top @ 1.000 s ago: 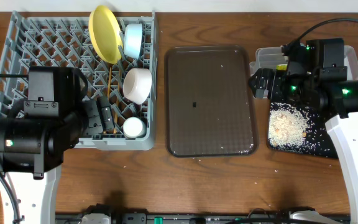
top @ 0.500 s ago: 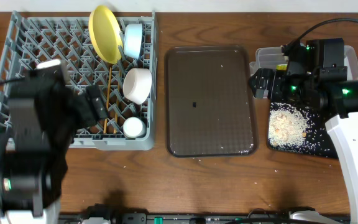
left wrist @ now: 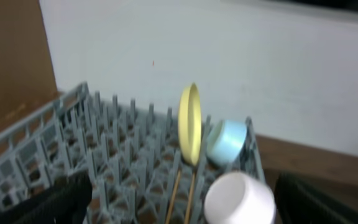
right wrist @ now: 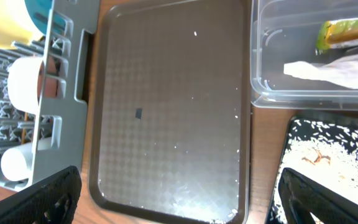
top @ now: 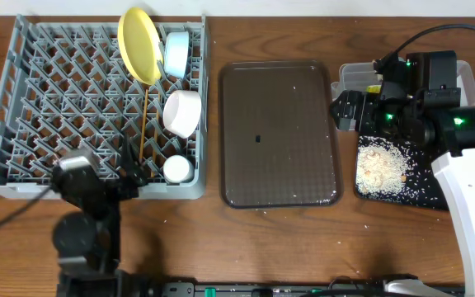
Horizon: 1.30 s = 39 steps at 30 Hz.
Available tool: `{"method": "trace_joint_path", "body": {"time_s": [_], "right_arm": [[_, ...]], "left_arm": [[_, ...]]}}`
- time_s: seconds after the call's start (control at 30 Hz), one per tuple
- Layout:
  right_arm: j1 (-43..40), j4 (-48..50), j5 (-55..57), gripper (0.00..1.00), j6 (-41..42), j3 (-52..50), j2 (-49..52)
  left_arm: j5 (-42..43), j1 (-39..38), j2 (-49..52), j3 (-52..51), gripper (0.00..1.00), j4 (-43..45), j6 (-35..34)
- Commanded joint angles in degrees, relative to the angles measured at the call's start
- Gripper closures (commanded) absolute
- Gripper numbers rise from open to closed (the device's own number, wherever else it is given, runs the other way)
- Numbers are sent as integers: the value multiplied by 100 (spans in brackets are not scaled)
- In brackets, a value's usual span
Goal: Sort waste into correct bins and load items into the dishwasher
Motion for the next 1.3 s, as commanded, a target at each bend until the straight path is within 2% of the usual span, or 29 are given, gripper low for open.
{"method": "trace_joint_path", "body": {"time_s": [0.0, 0.2, 0.5, 0.8, 1.27], "right_arm": [[-31, -11, 15, 1, -61, 26, 7], [-31, -11, 15, 1, -61, 26, 7], [-31, -11, 15, 1, -61, 26, 7], [-31, -11, 15, 1, -61, 26, 7], [-31, -11, 15, 1, -61, 26, 7]], "left_arm": [[-55, 44, -579, -817, 6, 468, 116], [-52, 44, -1331, -1967, 6, 1147, 116], [-179, 44, -1818, -2514, 6, 1073, 118], [-181, 48, -1904, -2529, 6, 179, 116], [-177, 48, -1875, -2527, 6, 199, 116]]}}
